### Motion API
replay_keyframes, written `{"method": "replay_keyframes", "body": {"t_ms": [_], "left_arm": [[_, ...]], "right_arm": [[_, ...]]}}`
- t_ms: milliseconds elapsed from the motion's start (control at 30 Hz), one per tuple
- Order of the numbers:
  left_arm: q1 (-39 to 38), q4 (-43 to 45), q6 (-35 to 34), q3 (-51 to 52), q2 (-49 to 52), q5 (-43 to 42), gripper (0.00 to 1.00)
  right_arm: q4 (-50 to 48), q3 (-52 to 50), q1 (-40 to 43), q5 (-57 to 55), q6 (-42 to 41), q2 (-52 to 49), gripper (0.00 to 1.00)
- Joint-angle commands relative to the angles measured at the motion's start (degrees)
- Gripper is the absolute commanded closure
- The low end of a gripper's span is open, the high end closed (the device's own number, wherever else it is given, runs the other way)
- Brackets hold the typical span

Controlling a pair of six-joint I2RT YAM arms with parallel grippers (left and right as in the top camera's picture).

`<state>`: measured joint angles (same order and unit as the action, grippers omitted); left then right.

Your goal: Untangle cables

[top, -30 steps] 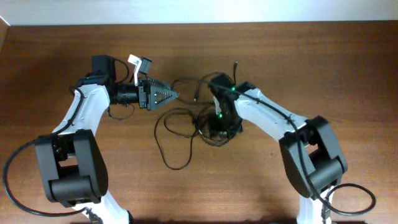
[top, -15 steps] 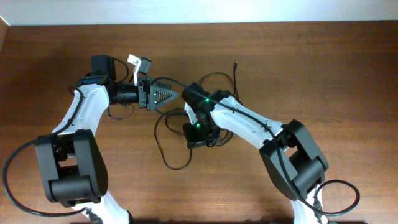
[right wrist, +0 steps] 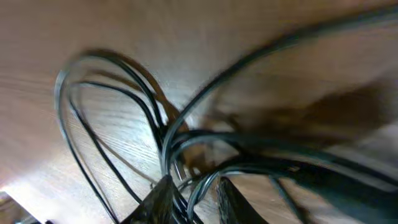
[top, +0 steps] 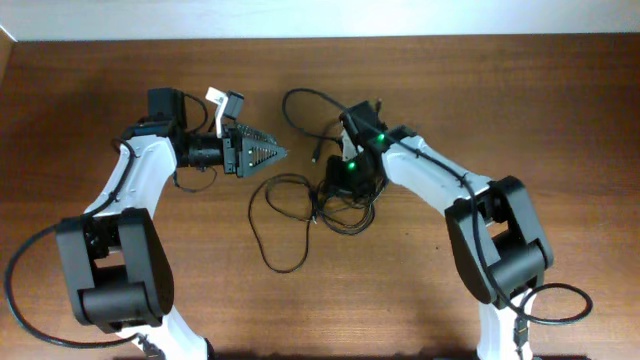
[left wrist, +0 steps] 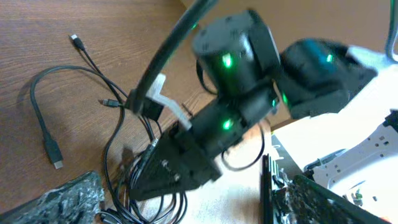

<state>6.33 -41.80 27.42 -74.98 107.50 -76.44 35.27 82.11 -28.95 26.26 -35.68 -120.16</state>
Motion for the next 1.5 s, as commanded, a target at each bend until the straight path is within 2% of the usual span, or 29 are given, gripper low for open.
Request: {"method": "replay_keyframes", "body": {"t_ms": [0,67,100,267,300,333,400,567,600,633,700,733,800,900,967,1100,1133,1200,1233,1333,1467], "left_arm": [[0.1,0.2,0.5,0.0,0.5,-0.2,0.02],[0.1,0.2,0.5,0.0,0.5,-0.2,0.01],[0.1,0.2,0.5,0.0,0.5,-0.2,0.01],[0.1,0.5,0.4,0.0,0.5,0.0,0.01],[0.1,1.3,-2.4,0.0,0.5,2.2,0.00],[0.0,4.2,-12.9,0.0,0.5,9.8,0.01],[-0.4,5.8,-21.0,0.0,0.5,15.8,0.01],[-5.0,7.1,-27.3,0.0,1.0,18.5,0.01],[-6.6,7.9,-28.3,0.0,1.5,18.4,0.04],[-7.9,8.4,-28.3,0.0,1.7,18.5,0.11],[-9.6,8.8,-31.0,0.0,2.0,19.6,0.37],[-10.1,8.8,-33.1,0.0,2.2,22.2,0.39],[-10.0,8.8,-34.5,0.0,2.2,24.4,0.36],[-10.1,8.7,-35.8,0.0,2.2,24.2,0.40],[-10.1,8.7,-37.0,0.0,2.2,23.8,0.33],[-10.1,8.8,-37.1,0.0,2.2,19.8,0.30],[-10.1,8.7,-39.4,0.0,2.2,19.6,0.28],[-10.1,6.7,-47.1,0.0,2.2,19.6,0.19],[-10.1,5.3,-48.1,0.0,2.2,19.6,0.18],[-11.1,4.8,-51.7,0.0,2.2,19.9,0.28],[-13.3,4.9,-53.8,0.0,2.2,19.9,0.29]], "right_arm": [[-3.2,-3.6,-2.2,-1.5,-5.8,1.3,0.76],[-4.9,-4.5,-2.7,-1.5,-5.7,1.2,0.82],[-4.9,-4.5,-2.7,-1.7,-5.0,1.1,0.96],[-4.7,-4.2,1.9,12.9,10.0,7.5,0.96],[-4.7,-4.2,2.9,17.7,13.4,9.0,0.96],[-5.5,-4.2,4.1,26.4,19.7,10.2,0.96],[-6.2,-4.2,4.9,31.0,22.0,10.3,0.96],[-7.4,-4.2,5.0,31.0,21.9,10.3,0.96],[-7.4,-4.2,5.0,31.0,21.9,10.3,0.96],[-7.5,-4.2,5.0,30.9,21.9,10.3,0.96],[-8.2,-4.2,5.4,30.7,21.9,10.3,0.96],[-9.2,-4.2,7.0,30.7,21.4,10.3,0.96],[-9.8,-4.2,9.3,30.5,18.4,10.3,0.96],[-11.6,-4.2,10.3,29.9,15.2,10.2,0.96],[-11.8,-4.2,10.2,29.9,15.2,10.2,0.96],[-11.6,-4.2,10.2,28.2,15.3,10.2,0.96],[-11.4,-4.2,10.1,28.2,15.3,10.2,0.96],[-11.0,-4.2,9.7,27.9,15.3,10.2,0.96],[-11.1,-4.2,9.4,27.7,15.3,10.2,0.96],[-11.1,-4.2,9.4,27.5,15.3,10.2,0.96],[-10.8,-4.2,8.5,27.5,15.5,10.2,0.96]]}}
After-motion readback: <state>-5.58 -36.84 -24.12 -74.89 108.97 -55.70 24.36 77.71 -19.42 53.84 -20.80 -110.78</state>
